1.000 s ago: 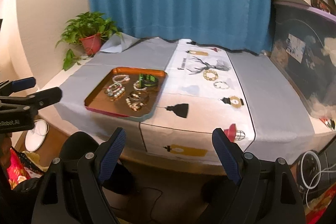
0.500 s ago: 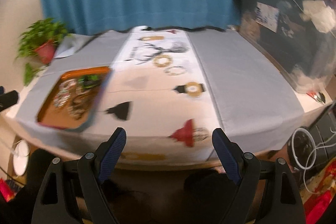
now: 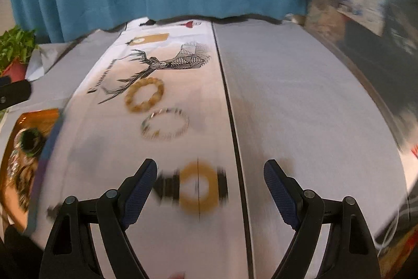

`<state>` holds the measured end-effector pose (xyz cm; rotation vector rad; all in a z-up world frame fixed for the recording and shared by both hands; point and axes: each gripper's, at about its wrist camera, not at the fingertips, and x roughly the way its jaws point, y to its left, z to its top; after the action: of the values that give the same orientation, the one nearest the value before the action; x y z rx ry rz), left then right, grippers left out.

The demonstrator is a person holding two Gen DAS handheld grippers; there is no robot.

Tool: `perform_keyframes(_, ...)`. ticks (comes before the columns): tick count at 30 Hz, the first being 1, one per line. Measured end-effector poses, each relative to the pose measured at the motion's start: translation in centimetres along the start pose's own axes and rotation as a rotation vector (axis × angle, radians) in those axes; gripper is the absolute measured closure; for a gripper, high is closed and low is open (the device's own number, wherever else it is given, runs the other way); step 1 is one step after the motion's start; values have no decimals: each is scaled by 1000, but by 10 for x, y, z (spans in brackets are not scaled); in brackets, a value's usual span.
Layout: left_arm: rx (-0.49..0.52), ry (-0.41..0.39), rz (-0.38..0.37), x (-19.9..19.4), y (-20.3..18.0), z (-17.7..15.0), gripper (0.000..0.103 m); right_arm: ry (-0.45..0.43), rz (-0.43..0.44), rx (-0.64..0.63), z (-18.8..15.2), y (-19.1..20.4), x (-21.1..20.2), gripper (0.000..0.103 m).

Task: Organize jewelry
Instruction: 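Grasp the silver beaded bracelet with the right tool while the left tool grasps the amber bead bracelet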

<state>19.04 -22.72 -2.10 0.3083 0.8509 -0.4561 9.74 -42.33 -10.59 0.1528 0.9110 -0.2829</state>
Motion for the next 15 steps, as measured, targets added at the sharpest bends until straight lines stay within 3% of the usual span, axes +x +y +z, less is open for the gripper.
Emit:
perform_keyframes(7, -15, 112, -94, 92, -21, 32, 1, 65, 30, -73, 38, 5, 72, 19)
perform_keyframes(14, -59, 252, -99, 156, -17, 31, 2, 13, 56, -95, 39, 10, 80, 19)
perform_keyframes(15, -36, 236, -80, 157, -19, 29, 0, 13, 56, -96, 39, 10, 79, 19)
